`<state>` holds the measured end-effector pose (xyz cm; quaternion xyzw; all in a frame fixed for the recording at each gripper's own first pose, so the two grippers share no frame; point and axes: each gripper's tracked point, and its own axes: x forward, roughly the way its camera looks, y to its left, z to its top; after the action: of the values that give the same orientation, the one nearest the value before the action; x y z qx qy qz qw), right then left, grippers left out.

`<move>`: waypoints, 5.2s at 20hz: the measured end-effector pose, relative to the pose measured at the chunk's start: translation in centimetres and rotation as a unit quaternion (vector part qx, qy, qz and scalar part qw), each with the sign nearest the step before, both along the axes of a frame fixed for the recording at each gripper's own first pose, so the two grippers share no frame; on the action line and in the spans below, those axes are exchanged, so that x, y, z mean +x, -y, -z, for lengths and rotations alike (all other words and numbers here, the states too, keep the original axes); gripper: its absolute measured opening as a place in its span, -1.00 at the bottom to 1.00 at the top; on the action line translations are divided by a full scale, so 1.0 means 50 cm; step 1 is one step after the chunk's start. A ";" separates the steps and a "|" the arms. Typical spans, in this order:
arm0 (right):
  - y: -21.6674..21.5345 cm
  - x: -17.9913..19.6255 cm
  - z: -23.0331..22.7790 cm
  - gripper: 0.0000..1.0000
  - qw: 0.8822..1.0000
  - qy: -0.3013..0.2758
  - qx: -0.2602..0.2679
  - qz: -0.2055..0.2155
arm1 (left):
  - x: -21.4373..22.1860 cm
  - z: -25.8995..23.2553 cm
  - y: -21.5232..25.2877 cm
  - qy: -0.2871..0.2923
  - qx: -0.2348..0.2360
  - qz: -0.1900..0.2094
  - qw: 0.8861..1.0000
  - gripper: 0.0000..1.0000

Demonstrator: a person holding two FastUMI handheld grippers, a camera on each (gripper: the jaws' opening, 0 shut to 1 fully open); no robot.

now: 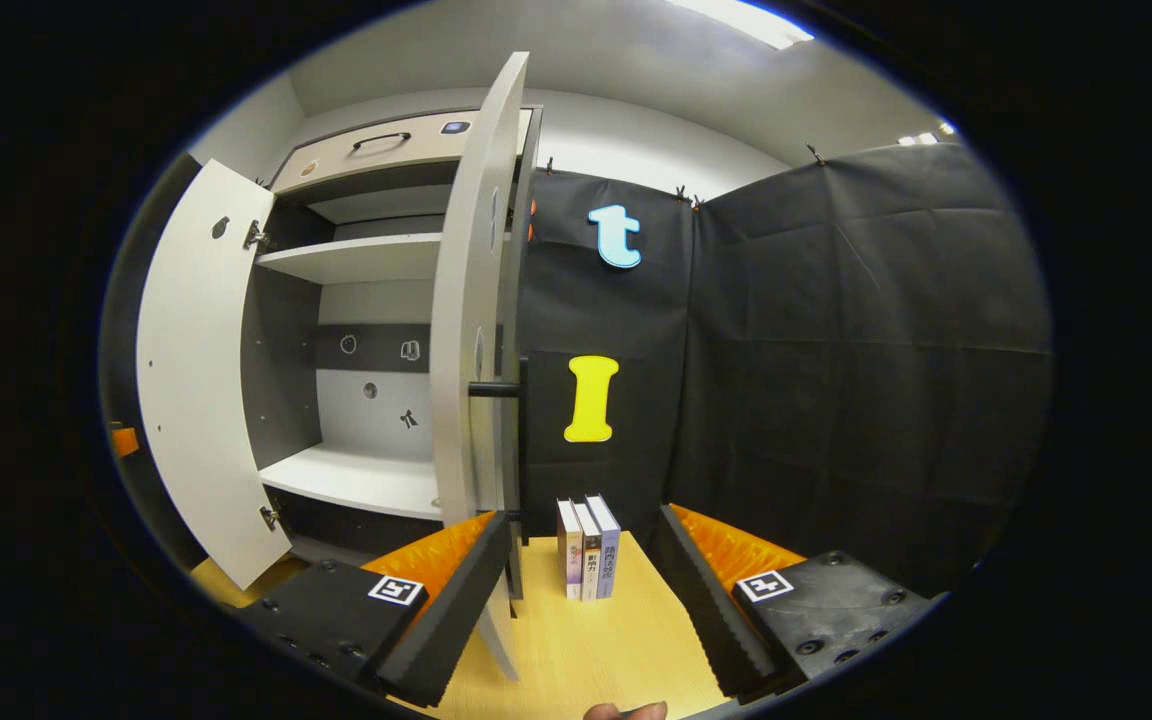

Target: Grasp the bottle in the cabinet with the left hand and place it on the coaster, then close the right door with the right hand and the left door with the left hand.

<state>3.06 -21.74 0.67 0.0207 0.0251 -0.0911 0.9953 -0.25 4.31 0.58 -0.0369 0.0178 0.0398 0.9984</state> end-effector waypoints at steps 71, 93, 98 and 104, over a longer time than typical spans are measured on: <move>-0.392 0.226 0.010 0.95 0.992 0.014 0.017 -0.124 | 0.174 0.029 -0.250 0.008 0.026 -0.073 0.997 0.94; -0.252 0.085 0.021 0.92 0.996 -0.002 0.003 -0.085 | 0.173 0.028 -0.044 0.008 0.000 -0.010 1.000 0.82; -0.238 0.094 0.021 0.92 0.996 -0.001 0.009 -0.093 | 0.194 0.023 0.027 0.008 -0.002 0.008 1.000 0.73; -0.206 0.103 0.023 0.92 0.996 -0.002 0.011 -0.092 | 0.267 -0.001 0.140 0.007 0.009 0.057 0.998 0.79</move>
<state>8.18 -11.46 -0.50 0.0295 0.0296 0.0008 0.9991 13.12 -2.68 0.61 -0.0274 0.0122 -0.0168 0.9994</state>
